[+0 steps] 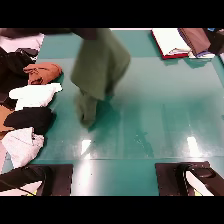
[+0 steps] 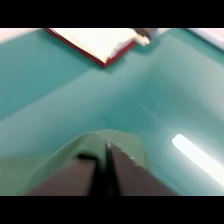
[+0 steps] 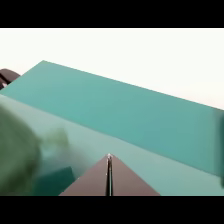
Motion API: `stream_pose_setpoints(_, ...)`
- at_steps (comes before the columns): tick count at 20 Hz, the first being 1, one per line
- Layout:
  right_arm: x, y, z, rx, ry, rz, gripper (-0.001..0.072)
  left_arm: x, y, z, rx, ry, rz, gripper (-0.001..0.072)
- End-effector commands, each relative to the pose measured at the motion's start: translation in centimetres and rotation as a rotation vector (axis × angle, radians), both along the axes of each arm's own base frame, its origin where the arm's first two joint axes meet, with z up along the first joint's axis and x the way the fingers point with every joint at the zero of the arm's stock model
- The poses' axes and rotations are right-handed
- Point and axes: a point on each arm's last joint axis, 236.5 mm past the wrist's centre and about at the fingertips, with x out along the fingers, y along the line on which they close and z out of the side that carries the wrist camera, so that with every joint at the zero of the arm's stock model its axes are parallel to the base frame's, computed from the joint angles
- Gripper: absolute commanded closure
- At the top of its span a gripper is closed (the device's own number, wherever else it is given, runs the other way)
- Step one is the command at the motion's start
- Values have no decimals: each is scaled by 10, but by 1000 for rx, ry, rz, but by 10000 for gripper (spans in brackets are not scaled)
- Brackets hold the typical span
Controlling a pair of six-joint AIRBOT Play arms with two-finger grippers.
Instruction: Fold the shirts.
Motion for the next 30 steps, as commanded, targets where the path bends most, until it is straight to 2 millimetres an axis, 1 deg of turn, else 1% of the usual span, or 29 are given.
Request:
stream_pose_setpoints(1, -3, -1, 3, 24, 3, -7, 697, -10, -66, -63, 88, 85, -127, 76)
stream_pose_setpoints(2, -3, -1, 3, 24, 3, -7, 696, -1, -66, -76, 98, 111, -111, 86)
stream_pose_setpoints(3, -3, -1, 3, 23, 3, -7, 696, 13, -55, -83, 110, 125, -79, 86)
stream_pose_setpoints(4, -3, -1, 3, 23, 5, -6, 697, 28, -37, -87, 107, 152, -29, 86)
stream_pose_setpoints(6, -4, 0, 1, 20, 13, -1, 697, 66, 23, -98, 91, 240, 120, 86)
stream_pose_setpoints(8, -4, 0, 0, 20, 16, 1, 697, 100, 102, -118, 69, 353, 300, 86)
stream_pose_setpoints(9, -4, 0, 0, 20, 16, 1, 697, 112, 136, -131, 63, 398, 375, 86)
stream_pose_setpoints(10, -4, 0, 0, 19, 18, 1, 697, 119, 167, -150, 68, 442, 436, 86)
stream_pose_setpoints(11, -4, 1, -1, 19, 19, 2, 697, 122, 195, -176, 81, 504, 489, 86)
stream_pose_setpoints(12, -4, 1, -2, 17, 22, 4, 697, 120, 217, -207, 94, 575, 531, 87)
stream_pose_setpoints(13, -5, 1, -2, 16, 25, 5, 697, 114, 232, -236, 106, 643, 558, 86)
stream_pose_setpoints(14, -5, 2, -3, 14, 29, 7, 696, 106, 241, -266, 115, 709, 578, 86)
stream_pose_setpoints(15, -5, 2, -4, 14, 30, 8, 696, 96, 246, -297, 113, 774, 589, 86)
stream_pose_setpoints(17, -5, 2, -4, 14, 30, 8, 696, 79, 245, -346, 102, 854, 606, 87)
stream_pose_setpoints(19, -3, 2, -7, 13, 40, 9, 697, 68, 233, -378, 45, 896, 605, 87)
stream_pose_setpoints(20, -1, 3, -11, 11, 53, 13, 696, 66, 223, -387, 10, 900, 591, 87)
stream_pose_setpoints(22, 3, 9, -23, 2, 95, 35, 696, 60, 208, -399, 31, 892, 547, 88)
stream_pose_setpoints(25, 8, 26, -37, -5, 134, 82, 696, 53, 193, -419, 55, 938, 520, 87)
stream_pose_setpoints(26, 9, 30, -40, -7, 142, 94, 697, 52, 188, -422, 29, 965, 522, 87)
stream_pose_setpoints(28, 11, 35, -46, -11, 158, 107, 696, 55, 182, -418, -10, 973, 521, 88)
stream_pose_setpoints(29, 12, 36, -50, -14, 171, 111, 697, 56, 182, -416, -13, 970, 518, 125)
stream_pose_setpoints(30, 12, 34, -56, -27, 195, 110, 696, 58, 181, -412, -16, 964, 514, 318)
